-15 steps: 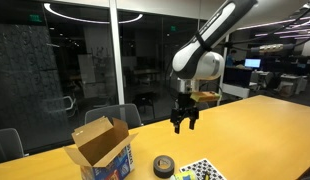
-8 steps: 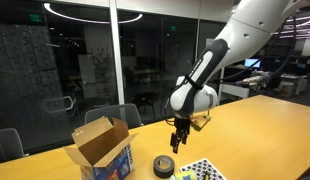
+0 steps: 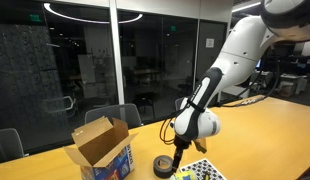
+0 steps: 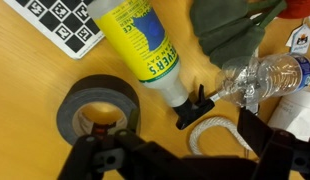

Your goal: Put the bottle in the box

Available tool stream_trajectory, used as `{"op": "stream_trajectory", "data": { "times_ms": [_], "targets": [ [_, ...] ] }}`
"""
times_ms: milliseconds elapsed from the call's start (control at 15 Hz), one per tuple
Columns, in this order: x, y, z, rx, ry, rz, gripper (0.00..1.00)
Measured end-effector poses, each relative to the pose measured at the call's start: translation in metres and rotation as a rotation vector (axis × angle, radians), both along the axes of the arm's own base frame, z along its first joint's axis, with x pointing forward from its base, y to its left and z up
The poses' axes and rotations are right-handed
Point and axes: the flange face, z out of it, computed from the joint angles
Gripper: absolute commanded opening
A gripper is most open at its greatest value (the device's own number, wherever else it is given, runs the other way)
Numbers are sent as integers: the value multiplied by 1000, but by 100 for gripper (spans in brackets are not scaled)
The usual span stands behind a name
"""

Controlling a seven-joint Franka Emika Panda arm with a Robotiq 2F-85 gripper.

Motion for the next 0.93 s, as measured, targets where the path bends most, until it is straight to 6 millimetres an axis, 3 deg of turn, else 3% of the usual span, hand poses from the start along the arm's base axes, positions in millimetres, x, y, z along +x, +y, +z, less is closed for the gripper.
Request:
{"op": "stream_trajectory", "data": {
  "times_ms": [533, 733, 933],
  "targets": [
    [-29, -17, -68, 34, 80, 220, 100],
    [-26, -28, -80, 15, 96, 277, 100],
    [-9, -37, -78, -3, 88, 318, 100]
  ]
}}
